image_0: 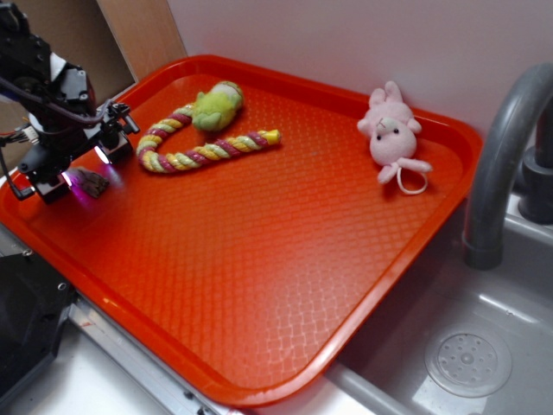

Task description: Grab the wood chip.

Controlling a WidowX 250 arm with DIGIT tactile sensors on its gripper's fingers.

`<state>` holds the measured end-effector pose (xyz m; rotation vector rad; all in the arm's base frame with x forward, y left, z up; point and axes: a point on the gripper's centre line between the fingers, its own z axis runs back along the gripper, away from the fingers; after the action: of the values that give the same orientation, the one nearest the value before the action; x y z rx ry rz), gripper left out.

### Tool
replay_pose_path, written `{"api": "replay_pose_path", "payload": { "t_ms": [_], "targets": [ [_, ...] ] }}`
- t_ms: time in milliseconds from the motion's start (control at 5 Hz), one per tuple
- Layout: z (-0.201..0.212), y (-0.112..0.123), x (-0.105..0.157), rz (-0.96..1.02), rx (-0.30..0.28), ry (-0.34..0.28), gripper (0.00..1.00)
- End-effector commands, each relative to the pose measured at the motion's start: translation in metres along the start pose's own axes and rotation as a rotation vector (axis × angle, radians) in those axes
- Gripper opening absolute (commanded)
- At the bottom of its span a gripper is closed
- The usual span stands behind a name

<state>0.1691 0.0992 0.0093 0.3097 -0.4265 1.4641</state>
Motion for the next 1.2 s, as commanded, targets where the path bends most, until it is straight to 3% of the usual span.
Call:
{"api": "replay_pose_path", "payload": {
  "t_ms": [0,400,800,1000],
  "targets": [
    [-0.004,0.018,-0.010,0.028,0.024,0.002,0.00],
    [-0.003,0.017,-0.012,0.009,-0.006,-0.010,0.00],
    [0.022,0.005,0.005,-0.079,-0.119,0.003,0.00],
    [0.054,-0.006,0.029,-0.232,-0.273,0.184,0.00]
  ]
}}
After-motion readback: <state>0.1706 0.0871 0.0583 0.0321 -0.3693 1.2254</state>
